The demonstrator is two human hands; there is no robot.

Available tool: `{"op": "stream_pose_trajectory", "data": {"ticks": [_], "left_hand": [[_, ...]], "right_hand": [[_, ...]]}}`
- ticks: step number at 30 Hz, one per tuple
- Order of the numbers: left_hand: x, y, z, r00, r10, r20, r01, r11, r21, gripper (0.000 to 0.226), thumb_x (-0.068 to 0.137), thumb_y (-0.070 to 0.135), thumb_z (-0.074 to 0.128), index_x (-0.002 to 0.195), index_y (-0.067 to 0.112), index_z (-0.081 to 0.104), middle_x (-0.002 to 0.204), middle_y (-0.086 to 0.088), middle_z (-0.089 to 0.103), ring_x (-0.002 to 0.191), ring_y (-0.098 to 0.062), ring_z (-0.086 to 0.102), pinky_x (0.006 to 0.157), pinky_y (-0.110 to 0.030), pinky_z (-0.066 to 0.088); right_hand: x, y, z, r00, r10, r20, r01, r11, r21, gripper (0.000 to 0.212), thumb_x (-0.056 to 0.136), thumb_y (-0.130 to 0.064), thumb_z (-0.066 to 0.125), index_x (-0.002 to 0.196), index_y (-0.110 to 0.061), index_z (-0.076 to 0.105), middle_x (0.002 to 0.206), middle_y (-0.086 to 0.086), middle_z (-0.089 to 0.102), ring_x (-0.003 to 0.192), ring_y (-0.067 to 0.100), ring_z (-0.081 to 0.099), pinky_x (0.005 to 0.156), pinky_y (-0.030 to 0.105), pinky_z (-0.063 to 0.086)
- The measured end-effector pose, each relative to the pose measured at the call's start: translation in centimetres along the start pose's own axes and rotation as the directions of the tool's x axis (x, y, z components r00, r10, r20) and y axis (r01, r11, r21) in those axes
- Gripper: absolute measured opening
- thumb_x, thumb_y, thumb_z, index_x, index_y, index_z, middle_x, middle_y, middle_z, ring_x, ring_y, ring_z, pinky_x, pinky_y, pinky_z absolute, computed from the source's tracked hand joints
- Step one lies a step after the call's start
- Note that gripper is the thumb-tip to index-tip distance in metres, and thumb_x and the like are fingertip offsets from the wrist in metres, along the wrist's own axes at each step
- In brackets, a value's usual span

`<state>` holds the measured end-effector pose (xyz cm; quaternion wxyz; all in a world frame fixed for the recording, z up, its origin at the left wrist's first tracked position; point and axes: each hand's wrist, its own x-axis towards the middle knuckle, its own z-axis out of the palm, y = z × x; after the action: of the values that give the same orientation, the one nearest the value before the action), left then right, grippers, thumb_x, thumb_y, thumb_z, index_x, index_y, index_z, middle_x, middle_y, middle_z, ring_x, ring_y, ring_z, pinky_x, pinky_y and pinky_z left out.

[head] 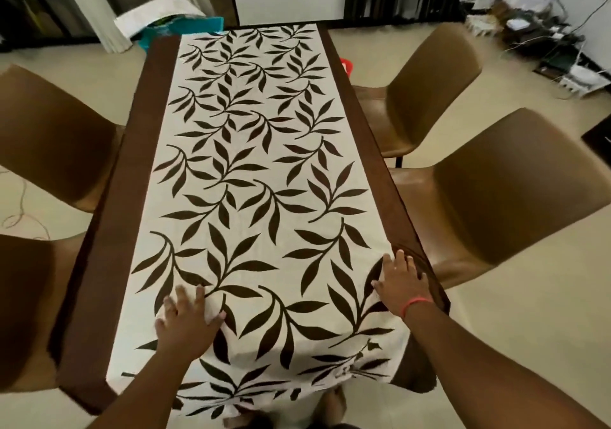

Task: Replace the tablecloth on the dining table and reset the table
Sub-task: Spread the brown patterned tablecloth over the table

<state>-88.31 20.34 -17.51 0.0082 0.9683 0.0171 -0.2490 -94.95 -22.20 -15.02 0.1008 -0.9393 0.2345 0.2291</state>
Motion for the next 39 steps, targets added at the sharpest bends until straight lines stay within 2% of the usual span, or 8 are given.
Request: {"op": "stream_pose_trajectory", "data": {"ticks": [2, 4, 7, 10, 23, 26, 33, 39], "left_hand": [[-0.2, -0.2, -0.2, 0.999, 0.008, -0.047, -0.009, 1.0, -0.018, 0.087, 0.087, 0.076, 0.037, 0.157, 0.031, 0.01, 0.166, -0.013, -0.001, 0.151, -0.04, 0.002, 0.116, -0.061, 0.021], [-0.4, -0.5, -0.4, 0.996, 0.012, -0.089, -0.016, 0.999, -0.041, 0.086, 0.087, 0.076, 0.039, 0.156, 0.032, 0.015, 0.166, -0.012, 0.003, 0.151, -0.038, 0.004, 0.115, -0.061, 0.023], [-0.8, -1.4, -0.4, 0.999, -0.006, -0.045, 0.005, 1.0, -0.031, 0.087, 0.088, 0.076, 0.032, 0.158, 0.033, 0.003, 0.166, -0.008, -0.007, 0.152, -0.035, -0.005, 0.118, -0.061, 0.017], [-0.8, -2.0, -0.5, 1.0, 0.011, 0.005, -0.011, 1.0, -0.024, 0.088, 0.087, 0.08, 0.027, 0.156, 0.037, -0.007, 0.165, -0.002, -0.017, 0.152, -0.03, -0.014, 0.118, -0.062, 0.011], [-0.7, -6.2, -1.7, 0.997, 0.003, 0.074, 0.003, 0.996, -0.086, 0.088, 0.087, 0.078, 0.031, 0.153, 0.043, -0.015, 0.162, 0.006, -0.027, 0.15, -0.023, -0.023, 0.116, -0.066, 0.002], [-0.6, -6.5, -1.7, 0.998, 0.008, 0.065, -0.003, 0.997, -0.075, 0.088, 0.088, 0.077, 0.032, 0.154, 0.041, -0.014, 0.163, 0.005, -0.026, 0.15, -0.024, -0.022, 0.117, -0.066, 0.004], [-0.6, -5.8, -2.0, 0.997, 0.049, -0.066, -0.049, 0.999, 0.012, 0.087, 0.089, 0.076, 0.033, 0.157, 0.035, -0.001, 0.166, -0.003, -0.009, 0.153, -0.031, -0.007, 0.119, -0.061, 0.01], [-0.2, -6.0, -2.0, 0.998, 0.057, 0.003, -0.057, 0.998, 0.016, 0.089, 0.088, 0.077, 0.035, 0.157, 0.034, -0.001, 0.166, -0.003, -0.012, 0.152, -0.032, -0.007, 0.119, -0.059, 0.016]], "right_hand": [[0.0, -0.2, -0.1, 0.996, -0.023, -0.087, 0.022, 1.0, -0.014, 0.07, 0.098, -0.051, 0.043, 0.157, -0.023, 0.017, 0.164, 0.011, 0.013, 0.152, 0.03, 0.011, 0.119, 0.055, 0.022], [-0.1, -0.4, 0.3, 0.99, -0.056, -0.13, 0.05, 0.997, -0.051, 0.07, 0.097, -0.053, 0.043, 0.156, -0.025, 0.018, 0.164, 0.01, 0.014, 0.152, 0.031, 0.012, 0.119, 0.055, 0.023], [0.0, -0.9, 1.4, 0.996, -0.032, -0.082, 0.029, 0.999, -0.039, 0.071, 0.097, -0.054, 0.042, 0.156, -0.026, 0.016, 0.164, 0.009, 0.01, 0.152, 0.032, 0.007, 0.119, 0.057, 0.021], [0.1, -1.0, 2.2, 0.995, 0.013, -0.099, -0.018, 0.999, -0.047, 0.072, 0.096, -0.057, 0.04, 0.155, -0.023, 0.018, 0.164, 0.011, 0.011, 0.151, 0.034, 0.008, 0.117, 0.058, 0.022], [0.3, -4.5, 3.2, 0.996, 0.034, -0.076, -0.04, 0.997, -0.071, 0.078, 0.096, -0.061, 0.037, 0.157, -0.02, 0.012, 0.164, 0.015, 0.008, 0.151, 0.037, 0.007, 0.117, 0.059, 0.021], [-0.2, -4.8, 3.2, 0.996, 0.03, -0.088, -0.037, 0.996, -0.08, 0.079, 0.096, -0.061, 0.036, 0.157, -0.019, 0.013, 0.164, 0.015, 0.009, 0.151, 0.037, 0.008, 0.118, 0.059, 0.022], [-0.5, -4.9, 2.7, 0.992, 0.001, -0.126, -0.01, 0.997, -0.072, 0.077, 0.095, -0.063, 0.038, 0.156, -0.023, 0.015, 0.164, 0.012, 0.009, 0.151, 0.036, 0.009, 0.117, 0.059, 0.021], [-0.5, -4.5, 2.6, 0.998, -0.012, -0.058, 0.009, 0.998, -0.063, 0.077, 0.096, -0.063, 0.036, 0.157, -0.025, 0.01, 0.166, 0.01, 0.004, 0.152, 0.035, 0.003, 0.119, 0.058, 0.018]]}}
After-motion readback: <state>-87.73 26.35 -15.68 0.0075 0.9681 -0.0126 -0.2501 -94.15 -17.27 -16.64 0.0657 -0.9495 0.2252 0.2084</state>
